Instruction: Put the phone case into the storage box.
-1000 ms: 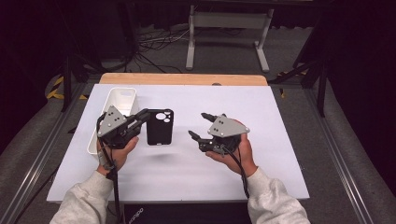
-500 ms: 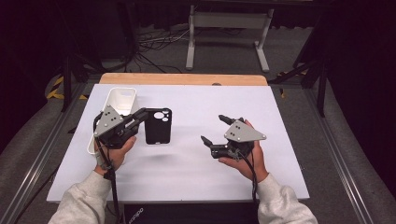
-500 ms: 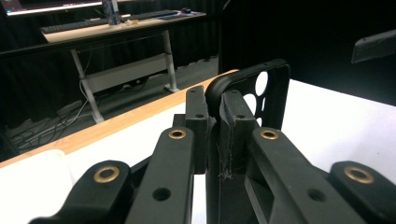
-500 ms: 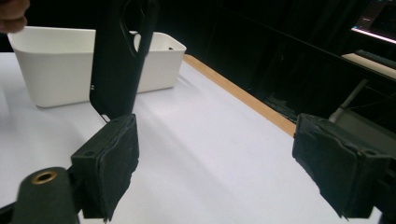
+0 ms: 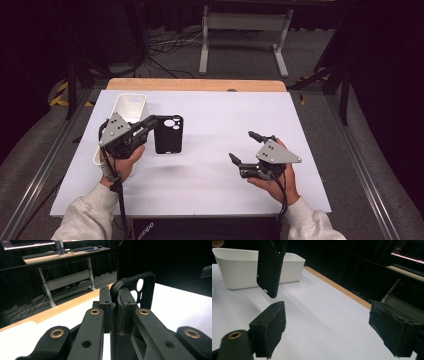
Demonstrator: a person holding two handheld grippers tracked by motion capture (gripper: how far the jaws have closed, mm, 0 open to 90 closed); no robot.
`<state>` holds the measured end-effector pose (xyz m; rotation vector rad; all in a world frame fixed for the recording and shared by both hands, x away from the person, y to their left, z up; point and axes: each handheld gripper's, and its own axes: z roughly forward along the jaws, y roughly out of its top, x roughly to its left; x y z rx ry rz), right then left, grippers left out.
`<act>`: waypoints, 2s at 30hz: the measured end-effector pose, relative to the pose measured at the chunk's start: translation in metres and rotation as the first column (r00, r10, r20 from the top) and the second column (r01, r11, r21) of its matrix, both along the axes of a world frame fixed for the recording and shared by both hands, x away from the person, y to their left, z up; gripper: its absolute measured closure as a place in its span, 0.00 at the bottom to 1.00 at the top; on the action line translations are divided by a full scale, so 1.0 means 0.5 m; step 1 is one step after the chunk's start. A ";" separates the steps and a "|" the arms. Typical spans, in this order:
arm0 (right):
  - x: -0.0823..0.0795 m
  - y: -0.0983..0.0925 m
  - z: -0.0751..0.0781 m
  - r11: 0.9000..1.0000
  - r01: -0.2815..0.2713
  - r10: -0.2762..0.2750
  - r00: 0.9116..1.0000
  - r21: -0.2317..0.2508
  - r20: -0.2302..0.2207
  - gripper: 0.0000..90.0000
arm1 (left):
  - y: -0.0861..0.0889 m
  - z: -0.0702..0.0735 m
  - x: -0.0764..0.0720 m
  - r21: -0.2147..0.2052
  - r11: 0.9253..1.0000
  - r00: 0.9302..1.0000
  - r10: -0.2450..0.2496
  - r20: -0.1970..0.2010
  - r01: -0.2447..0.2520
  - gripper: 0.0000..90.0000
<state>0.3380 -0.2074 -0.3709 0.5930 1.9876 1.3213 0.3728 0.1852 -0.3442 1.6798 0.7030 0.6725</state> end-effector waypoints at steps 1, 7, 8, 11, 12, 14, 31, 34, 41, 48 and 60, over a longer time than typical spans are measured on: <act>-0.003 -0.004 -0.002 1.000 -0.007 0.007 1.000 0.005 0.000 0.16 | 0.000 0.000 0.000 -0.004 1.000 1.000 0.000 -0.002 0.000 0.93; -0.015 -0.017 -0.017 0.999 0.022 -0.022 1.000 -0.024 0.007 0.15 | 0.002 0.000 0.001 -0.008 1.000 1.000 0.003 0.003 -0.003 0.93; -0.017 -0.019 -0.020 0.999 0.022 -0.022 1.000 -0.025 0.007 0.15 | 0.002 0.000 0.002 -0.010 1.000 1.000 0.003 0.002 -0.003 0.93; -0.021 -0.028 -0.033 1.000 0.019 -0.019 1.000 -0.020 0.004 0.15 | 0.005 0.002 0.004 -0.005 1.000 1.000 0.003 0.005 -0.003 0.93; -0.022 -0.032 -0.036 1.000 0.019 -0.019 1.000 -0.017 0.007 0.15 | 0.006 0.002 0.003 -0.004 1.000 1.000 0.005 0.005 -0.005 0.93; -0.025 -0.036 -0.042 1.000 0.019 -0.019 1.000 -0.007 0.005 0.15 | 0.006 0.003 0.003 0.000 1.000 1.000 0.004 0.007 -0.004 0.93; -0.031 -0.037 -0.083 0.999 0.031 -0.032 0.999 -0.018 -0.020 0.12 | 0.019 0.009 0.009 -0.001 1.000 1.000 0.003 0.023 -0.003 0.93; -0.031 -0.037 -0.088 0.999 0.037 -0.037 0.999 -0.019 -0.019 0.12 | 0.020 0.012 0.008 0.001 1.000 1.000 0.000 0.024 0.000 0.93; -0.030 -0.036 -0.094 0.999 0.031 -0.031 0.999 -0.029 -0.018 0.13 | 0.034 0.022 0.008 -0.007 1.000 0.999 0.003 0.040 -0.003 0.93; -0.030 -0.037 -0.094 0.999 0.028 -0.029 0.999 -0.032 -0.018 0.13 | 0.060 0.040 0.008 -0.018 1.000 0.998 0.005 0.068 -0.004 0.93; -0.033 -0.032 -0.094 0.998 0.016 -0.017 1.000 -0.053 -0.014 0.13 | 0.096 0.067 0.002 -0.025 0.999 0.996 0.023 0.091 -0.021 0.93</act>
